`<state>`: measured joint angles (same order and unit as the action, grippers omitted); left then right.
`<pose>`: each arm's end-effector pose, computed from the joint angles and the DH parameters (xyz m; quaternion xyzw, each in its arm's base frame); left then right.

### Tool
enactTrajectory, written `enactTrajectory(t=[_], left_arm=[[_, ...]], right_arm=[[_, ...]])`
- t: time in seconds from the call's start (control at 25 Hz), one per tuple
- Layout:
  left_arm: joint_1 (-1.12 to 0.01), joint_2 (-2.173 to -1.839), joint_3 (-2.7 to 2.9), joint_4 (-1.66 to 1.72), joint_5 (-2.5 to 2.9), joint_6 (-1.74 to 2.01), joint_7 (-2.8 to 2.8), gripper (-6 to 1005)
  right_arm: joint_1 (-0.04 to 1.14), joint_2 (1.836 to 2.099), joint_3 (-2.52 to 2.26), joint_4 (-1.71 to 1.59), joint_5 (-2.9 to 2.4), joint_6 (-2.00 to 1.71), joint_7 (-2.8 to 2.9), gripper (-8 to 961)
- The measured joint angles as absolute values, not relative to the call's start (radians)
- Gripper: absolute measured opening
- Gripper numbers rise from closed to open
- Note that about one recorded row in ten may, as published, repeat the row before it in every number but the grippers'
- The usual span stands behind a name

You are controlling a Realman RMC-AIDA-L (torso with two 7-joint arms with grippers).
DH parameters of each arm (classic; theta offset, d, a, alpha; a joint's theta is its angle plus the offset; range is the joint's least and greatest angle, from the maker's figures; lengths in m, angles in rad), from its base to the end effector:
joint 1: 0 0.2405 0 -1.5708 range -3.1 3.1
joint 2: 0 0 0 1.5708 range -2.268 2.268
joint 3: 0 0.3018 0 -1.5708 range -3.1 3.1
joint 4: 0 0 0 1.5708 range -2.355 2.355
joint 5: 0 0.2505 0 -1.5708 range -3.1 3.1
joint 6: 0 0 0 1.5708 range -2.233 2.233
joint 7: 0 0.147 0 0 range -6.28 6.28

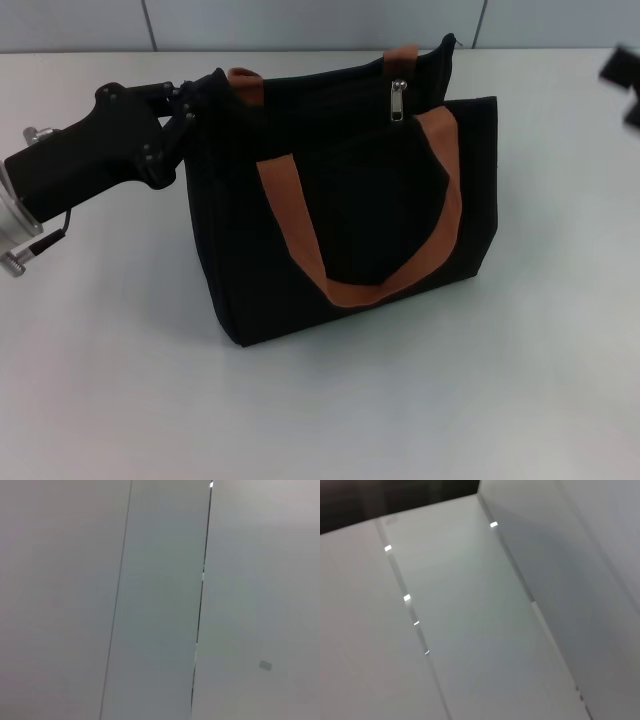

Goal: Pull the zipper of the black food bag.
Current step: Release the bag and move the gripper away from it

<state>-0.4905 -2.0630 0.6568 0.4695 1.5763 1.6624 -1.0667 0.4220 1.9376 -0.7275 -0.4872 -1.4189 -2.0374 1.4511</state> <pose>-0.3119 0.3717 -0.0066 -0.8649 -0.1318 -0.4315 0.2200 0.3170 0.3243 0.0690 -0.8305 0.1827 0.5238 0.0496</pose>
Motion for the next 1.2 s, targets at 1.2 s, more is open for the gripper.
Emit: enactTrajectory(t=[1.2], left_arm=[[-0.468, -1.997, 0.681, 0.508, 1.585, 1.628, -1.316, 149]], right_arm=[[0.405, 2.051, -0.733, -0.462, -1.844, -1.867, 1.090, 667]])
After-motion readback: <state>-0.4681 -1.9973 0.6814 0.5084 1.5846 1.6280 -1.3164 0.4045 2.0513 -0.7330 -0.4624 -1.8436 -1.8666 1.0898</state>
